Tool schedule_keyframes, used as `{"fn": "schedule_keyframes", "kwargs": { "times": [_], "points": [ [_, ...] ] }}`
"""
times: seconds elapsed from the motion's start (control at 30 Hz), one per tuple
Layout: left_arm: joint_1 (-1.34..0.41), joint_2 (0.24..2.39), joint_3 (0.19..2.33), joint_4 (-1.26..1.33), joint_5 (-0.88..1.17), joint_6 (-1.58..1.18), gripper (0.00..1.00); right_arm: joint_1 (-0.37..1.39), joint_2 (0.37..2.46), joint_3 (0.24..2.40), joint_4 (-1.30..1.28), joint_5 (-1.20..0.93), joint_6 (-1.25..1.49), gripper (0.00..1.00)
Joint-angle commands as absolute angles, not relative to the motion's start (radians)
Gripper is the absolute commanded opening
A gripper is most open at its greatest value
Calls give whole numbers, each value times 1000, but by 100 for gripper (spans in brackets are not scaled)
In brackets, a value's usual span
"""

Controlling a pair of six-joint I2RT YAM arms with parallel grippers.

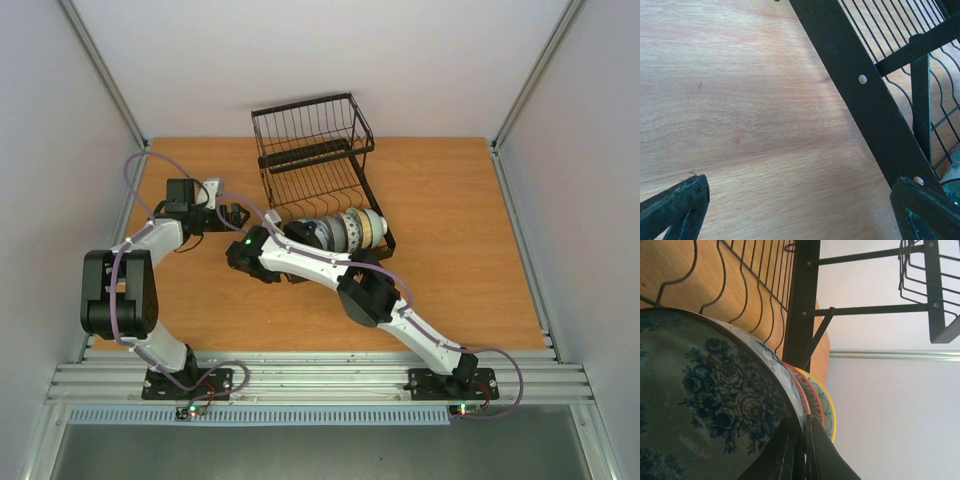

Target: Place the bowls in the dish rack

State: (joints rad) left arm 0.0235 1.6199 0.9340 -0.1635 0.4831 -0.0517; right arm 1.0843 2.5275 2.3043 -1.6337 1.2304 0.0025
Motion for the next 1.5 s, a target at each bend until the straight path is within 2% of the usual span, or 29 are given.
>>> {"fn": "schedule_keyframes", "kwargs": {
  "times": [0.0,0.57,1.47],
  "points": [
    [20,1613,946,-131,492,-42,99,1071,2490,2251,-1841,1314,38,3],
    [20,1624,950,-131,486,-40,99,1055,2414,2123,-1844,1350,78,4],
    [20,1628,953,-135,492,-43,99,1103,2537,2133,-1844,1336,70,5]
  ]
}}
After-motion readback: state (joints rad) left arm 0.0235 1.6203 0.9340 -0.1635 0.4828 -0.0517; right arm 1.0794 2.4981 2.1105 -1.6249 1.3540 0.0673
